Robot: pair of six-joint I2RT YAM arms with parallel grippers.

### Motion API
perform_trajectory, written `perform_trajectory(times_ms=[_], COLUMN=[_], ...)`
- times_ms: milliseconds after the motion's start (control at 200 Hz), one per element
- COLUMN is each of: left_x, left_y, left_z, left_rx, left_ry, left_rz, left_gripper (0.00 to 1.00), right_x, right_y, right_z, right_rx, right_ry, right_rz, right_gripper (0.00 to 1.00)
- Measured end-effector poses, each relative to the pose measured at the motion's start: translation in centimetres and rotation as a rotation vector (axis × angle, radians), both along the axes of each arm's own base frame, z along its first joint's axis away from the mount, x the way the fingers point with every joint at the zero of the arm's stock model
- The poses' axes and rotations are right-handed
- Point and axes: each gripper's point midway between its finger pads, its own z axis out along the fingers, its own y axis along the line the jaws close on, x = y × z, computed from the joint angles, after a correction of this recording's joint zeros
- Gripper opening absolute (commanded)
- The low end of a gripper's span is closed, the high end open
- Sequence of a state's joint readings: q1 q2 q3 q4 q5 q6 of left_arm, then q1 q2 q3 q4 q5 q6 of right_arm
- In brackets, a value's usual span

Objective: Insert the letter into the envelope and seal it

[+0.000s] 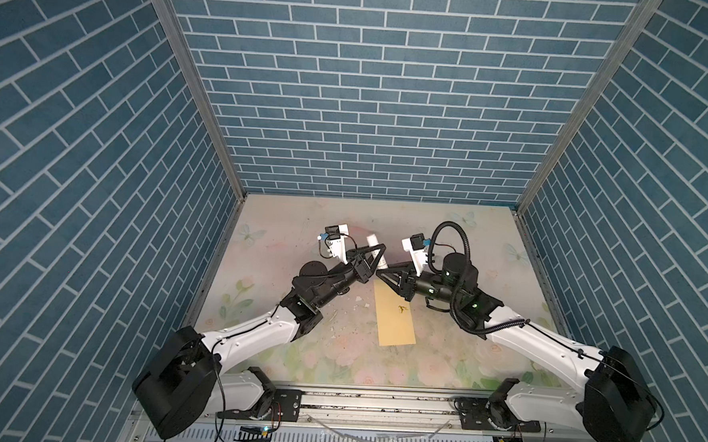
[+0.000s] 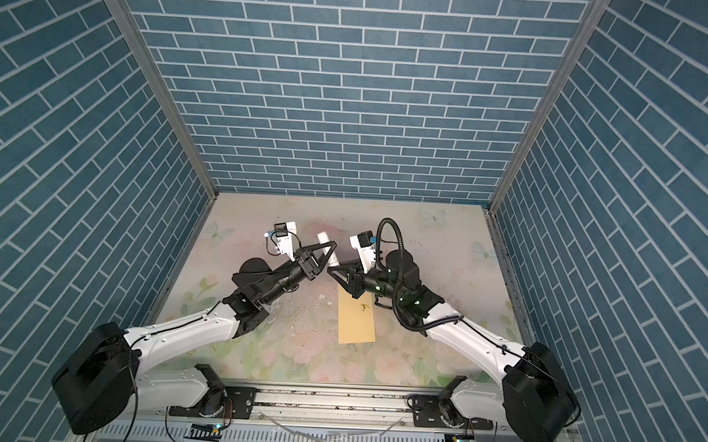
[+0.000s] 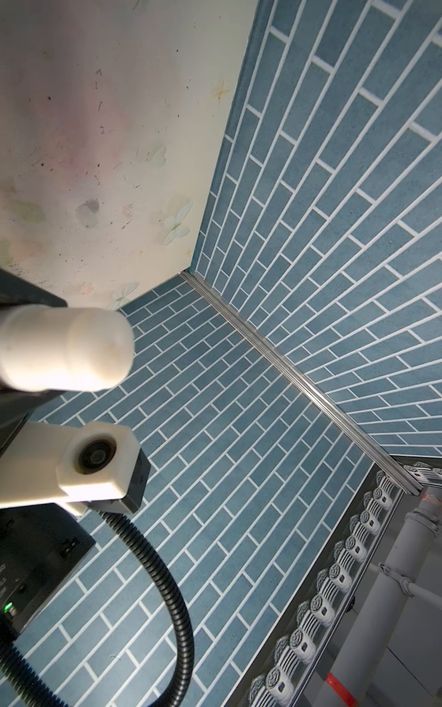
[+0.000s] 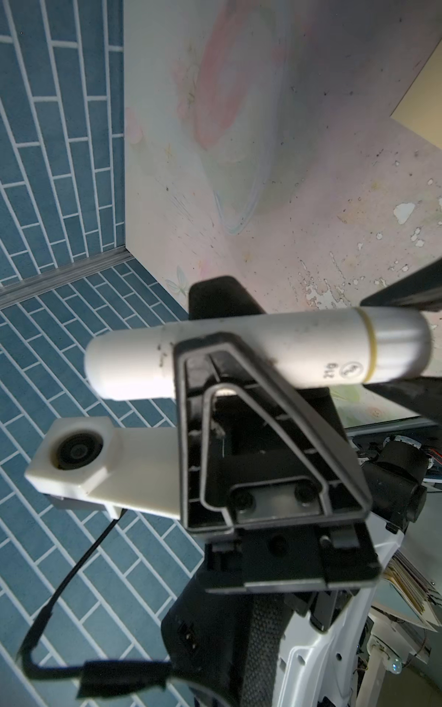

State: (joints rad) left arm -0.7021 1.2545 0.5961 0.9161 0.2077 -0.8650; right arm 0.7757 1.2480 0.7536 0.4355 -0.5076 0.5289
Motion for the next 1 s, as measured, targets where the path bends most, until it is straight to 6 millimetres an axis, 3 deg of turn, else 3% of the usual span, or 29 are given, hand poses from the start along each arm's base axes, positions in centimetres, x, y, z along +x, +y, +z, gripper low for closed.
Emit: perform_trajectory(times_ms=[120, 300, 520, 1000], left_x=[0.1, 0.3, 1.0, 3.1], left_y=[0.0, 0.0, 0.0, 1.0], left_z=[0.0, -0.4, -1.3, -2.5], left_rx=[-0.002, 0.007, 0.018, 0.023], left_ry=[-0.001, 0.004, 0.021, 0.036], left_rz=[0.001, 0.008, 0.035, 0.150], left_gripper=[0.00, 0.00, 0.00, 0.00], right_x=[0.1, 0.8, 1.7, 4.5], right_y=[0.0, -0.3, -0.3, 0.3], right_z=[0.0, -0.5, -1.2, -2.3], right_rx=[0.002, -0.028, -0.221, -0.792], right_ry=[0.009, 0.031, -0.012, -0.434], right_rz=[-0.009, -0.057, -0.226, -0.628], right_gripper=[0.15, 0.00, 0.00, 0.02])
